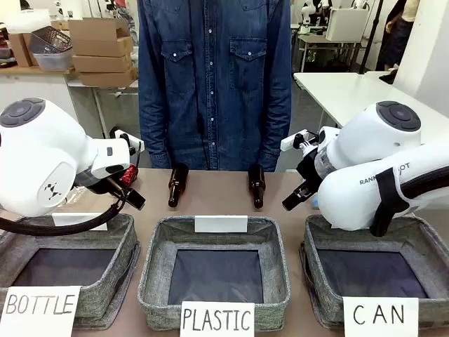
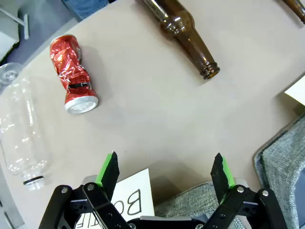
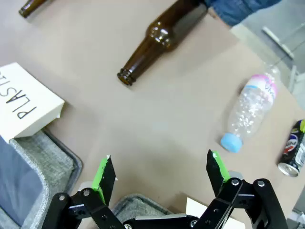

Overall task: Sort the can waste into the basket.
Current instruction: Pick up the can waste from the table and place it in the right Fabric basket.

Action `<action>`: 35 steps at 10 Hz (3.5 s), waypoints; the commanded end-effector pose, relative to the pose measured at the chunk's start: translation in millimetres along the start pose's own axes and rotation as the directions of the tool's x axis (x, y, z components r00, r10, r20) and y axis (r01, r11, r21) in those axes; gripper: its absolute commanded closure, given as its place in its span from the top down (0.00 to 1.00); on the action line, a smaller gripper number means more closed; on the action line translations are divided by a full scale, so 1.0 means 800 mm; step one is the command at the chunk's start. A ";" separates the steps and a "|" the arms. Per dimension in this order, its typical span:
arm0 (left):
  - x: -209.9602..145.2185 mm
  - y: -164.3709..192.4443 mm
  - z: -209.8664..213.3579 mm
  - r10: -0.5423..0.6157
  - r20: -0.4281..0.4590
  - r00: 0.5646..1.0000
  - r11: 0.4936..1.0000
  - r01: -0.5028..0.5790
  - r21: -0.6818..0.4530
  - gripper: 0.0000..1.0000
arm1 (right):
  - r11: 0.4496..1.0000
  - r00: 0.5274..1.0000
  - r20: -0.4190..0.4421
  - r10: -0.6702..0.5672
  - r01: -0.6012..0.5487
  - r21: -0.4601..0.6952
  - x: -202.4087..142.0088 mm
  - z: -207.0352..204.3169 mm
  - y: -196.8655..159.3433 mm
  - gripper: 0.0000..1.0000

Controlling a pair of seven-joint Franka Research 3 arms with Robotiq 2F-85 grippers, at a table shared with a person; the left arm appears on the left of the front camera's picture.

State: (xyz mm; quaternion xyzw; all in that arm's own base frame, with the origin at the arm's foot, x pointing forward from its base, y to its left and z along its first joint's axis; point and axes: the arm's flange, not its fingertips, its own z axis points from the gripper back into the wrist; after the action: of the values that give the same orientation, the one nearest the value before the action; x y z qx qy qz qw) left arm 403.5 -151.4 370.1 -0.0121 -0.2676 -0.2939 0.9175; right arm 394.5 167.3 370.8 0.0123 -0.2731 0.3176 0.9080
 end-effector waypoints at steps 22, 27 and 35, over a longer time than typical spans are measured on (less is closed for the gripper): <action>-0.002 0.007 0.275 0.035 0.131 0.991 0.715 0.066 -0.696 1.00 | 0.703 0.877 0.002 -0.481 0.384 0.599 -0.010 0.234 -0.072 1.00; -0.088 0.120 0.275 0.418 0.240 0.876 0.402 0.058 -0.914 1.00 | 0.198 0.607 -0.258 -0.752 0.581 0.789 -0.081 0.240 -0.149 1.00; -0.126 0.177 0.277 0.558 0.238 0.795 0.379 0.011 -0.925 1.00 | 0.189 0.578 -0.226 -0.784 0.568 0.801 -0.104 0.247 -0.183 1.00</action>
State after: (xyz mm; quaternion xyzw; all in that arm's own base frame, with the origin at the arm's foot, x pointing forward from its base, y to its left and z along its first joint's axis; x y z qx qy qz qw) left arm 302.1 56.7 527.4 -0.6165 -0.2896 -0.2002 0.7043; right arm 324.8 -30.4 518.9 0.5750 -0.1494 -0.0470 0.8030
